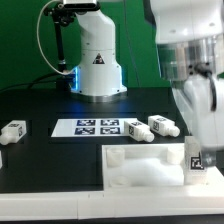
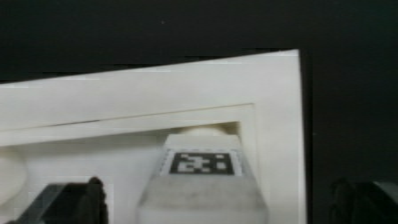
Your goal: Assemble one leg
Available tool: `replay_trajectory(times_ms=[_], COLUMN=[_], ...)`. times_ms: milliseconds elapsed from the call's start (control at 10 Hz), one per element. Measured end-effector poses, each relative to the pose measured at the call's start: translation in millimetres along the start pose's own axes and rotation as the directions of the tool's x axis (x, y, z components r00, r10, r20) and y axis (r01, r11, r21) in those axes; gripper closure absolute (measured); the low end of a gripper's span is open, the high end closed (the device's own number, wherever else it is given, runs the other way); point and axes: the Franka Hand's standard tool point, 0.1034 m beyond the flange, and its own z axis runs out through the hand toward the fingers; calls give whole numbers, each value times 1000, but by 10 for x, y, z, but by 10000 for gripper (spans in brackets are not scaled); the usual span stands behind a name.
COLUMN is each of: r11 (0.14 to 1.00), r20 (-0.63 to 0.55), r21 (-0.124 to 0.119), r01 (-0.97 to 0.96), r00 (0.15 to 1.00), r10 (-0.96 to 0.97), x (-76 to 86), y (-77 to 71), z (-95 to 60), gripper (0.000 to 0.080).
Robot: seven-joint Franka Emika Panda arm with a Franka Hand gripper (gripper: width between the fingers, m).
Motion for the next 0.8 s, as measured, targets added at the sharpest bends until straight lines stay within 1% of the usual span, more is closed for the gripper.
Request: replay_trajectory(times_ms=[100,200,300,400,800], r11=[1000,1000,1000,1000,1000], r20=[15,26,36,31,30], r21=[4,1,-4,6,5], r01=[15,18,20,21,21], r00=[1000,999,999,999,999], r10=[-15,-18,-20,-21,-21], x=[-50,-72,-96,-87,-86], y=[-4,-18,-79,-86,-82], z=[-181,-298,-406,-370,-362], gripper=[152,152,152,151,151])
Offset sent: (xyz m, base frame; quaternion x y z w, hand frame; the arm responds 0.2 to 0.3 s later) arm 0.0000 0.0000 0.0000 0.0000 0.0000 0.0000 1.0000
